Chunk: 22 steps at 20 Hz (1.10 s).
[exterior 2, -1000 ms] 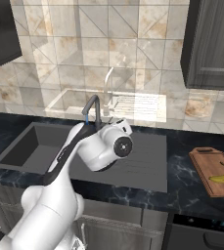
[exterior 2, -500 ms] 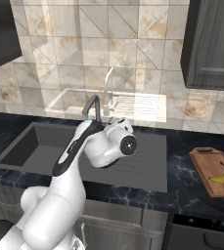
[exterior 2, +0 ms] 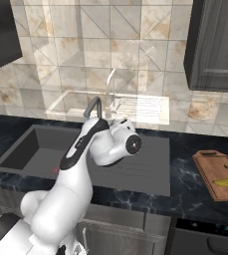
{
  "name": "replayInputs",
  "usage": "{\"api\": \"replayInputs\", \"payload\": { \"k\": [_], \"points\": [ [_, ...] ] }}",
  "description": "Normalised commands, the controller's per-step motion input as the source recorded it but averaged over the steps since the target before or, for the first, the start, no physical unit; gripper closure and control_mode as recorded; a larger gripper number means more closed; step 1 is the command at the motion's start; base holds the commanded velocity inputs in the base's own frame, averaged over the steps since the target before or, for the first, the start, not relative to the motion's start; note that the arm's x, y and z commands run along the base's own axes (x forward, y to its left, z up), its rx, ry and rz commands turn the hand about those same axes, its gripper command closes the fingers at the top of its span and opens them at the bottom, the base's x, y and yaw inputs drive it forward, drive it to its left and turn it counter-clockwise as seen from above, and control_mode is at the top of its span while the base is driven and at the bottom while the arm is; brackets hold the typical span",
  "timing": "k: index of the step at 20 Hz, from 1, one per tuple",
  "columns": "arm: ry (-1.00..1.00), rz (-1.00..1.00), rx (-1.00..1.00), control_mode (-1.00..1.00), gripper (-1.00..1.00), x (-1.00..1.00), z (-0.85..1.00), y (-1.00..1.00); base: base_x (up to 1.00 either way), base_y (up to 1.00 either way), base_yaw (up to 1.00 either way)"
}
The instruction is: Pick the banana from the sink and place it on the cutting board to airdry. Then turn off the sink faucet.
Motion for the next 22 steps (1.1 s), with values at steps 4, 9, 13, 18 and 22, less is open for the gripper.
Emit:
{"api": "replayInputs", "payload": {
  "k": [4, 9, 13, 18, 22],
  "points": [
    [0.00, 0.00, 0.00, -1.00, -1.00, 0.23, -0.05, 0.13, 0.00, 0.00, 0.00],
    [0.00, 0.00, 0.00, -1.00, -1.00, 0.25, -0.10, 0.10, 0.00, 0.00, 0.00],
    [0.02, 0.00, 0.00, -1.00, -1.00, 0.30, -0.18, 0.08, 0.00, 0.00, 0.00],
    [0.02, 0.00, 0.00, -1.00, -1.00, 0.29, -0.22, 0.02, 0.00, 0.00, 0.00],
    [0.03, 0.00, 0.00, -1.00, -1.00, 0.27, -0.22, 0.00, 0.00, 0.00, 0.00]
  ]
}}
